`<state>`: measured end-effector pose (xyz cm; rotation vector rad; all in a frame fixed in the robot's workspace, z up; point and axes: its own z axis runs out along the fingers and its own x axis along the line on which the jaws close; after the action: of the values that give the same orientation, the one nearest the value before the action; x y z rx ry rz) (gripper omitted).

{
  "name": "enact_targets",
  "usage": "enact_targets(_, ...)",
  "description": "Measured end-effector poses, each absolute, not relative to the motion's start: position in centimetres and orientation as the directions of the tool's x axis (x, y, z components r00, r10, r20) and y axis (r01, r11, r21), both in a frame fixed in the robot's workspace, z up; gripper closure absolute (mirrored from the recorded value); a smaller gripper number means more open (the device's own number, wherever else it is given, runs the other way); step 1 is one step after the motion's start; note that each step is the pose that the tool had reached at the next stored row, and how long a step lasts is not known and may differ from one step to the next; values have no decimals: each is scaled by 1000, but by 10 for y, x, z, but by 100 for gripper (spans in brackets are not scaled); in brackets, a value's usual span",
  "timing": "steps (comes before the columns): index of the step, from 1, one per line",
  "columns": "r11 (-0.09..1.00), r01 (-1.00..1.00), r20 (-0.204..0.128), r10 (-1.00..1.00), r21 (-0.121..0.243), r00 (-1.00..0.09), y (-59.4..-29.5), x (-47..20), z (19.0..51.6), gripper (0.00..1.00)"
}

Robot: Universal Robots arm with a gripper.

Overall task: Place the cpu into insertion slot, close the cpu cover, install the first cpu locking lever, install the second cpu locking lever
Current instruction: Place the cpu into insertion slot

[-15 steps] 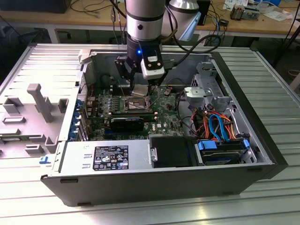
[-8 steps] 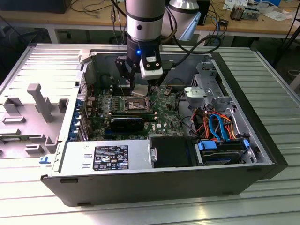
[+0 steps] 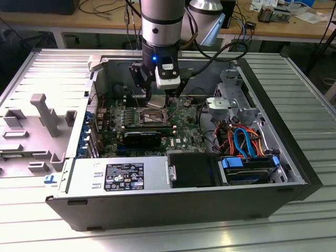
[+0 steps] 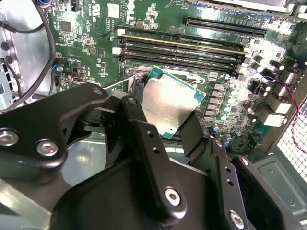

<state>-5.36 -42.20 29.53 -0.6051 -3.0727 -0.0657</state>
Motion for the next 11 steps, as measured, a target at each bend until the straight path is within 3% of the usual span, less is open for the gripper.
enact_targets(11,907,419,17,419,39,-908,-422,-54,295,46)
